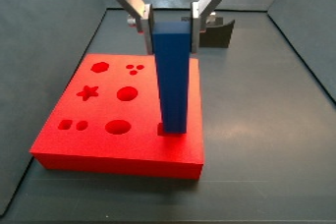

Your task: Insert the rectangle object.

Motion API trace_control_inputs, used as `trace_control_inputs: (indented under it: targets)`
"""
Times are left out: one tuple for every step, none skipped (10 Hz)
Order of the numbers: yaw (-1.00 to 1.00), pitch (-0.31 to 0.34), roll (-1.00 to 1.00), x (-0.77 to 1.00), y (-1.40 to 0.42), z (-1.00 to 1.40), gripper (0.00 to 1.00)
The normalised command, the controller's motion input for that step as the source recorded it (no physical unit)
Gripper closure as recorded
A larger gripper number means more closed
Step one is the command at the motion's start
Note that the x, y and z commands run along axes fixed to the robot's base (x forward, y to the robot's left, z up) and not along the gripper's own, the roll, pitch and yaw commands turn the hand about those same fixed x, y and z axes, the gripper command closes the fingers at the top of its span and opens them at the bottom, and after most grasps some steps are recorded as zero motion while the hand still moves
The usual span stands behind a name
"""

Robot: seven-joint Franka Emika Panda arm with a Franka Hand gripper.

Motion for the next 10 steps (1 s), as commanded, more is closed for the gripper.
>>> trace_control_inputs:
  targets:
    - [0.00,-0.007,0.06,-0.05,0.00,-0.12,1.00]
    - [0.00,-0.010,0.04,-0.04,0.00,-0.11,1.00]
    - [0.00,-0.010,0.03,-0.01,-0.02,-0.11,1.00]
    - [0.00,-0.011,0.01,0.00,-0.04,-0.12,1.00]
    - [0.02,-0.004,0.01,0.00,-0.07,-0.14,1.00]
    - [0.14,0.000,0.02,0.10,-0.08,-0.24,1.00]
    - [0.16,0.000,0.00,0.15,-0.08,-0.29,1.00]
    - [0.15,0.000,0.04,0.09,0.00,-0.33,1.00]
    - [0.20,0.000,0.13,0.07,0.00,-0.39,1.00]
    - [0.26,0.000,0.22,0.23,0.00,-0.38,1.00]
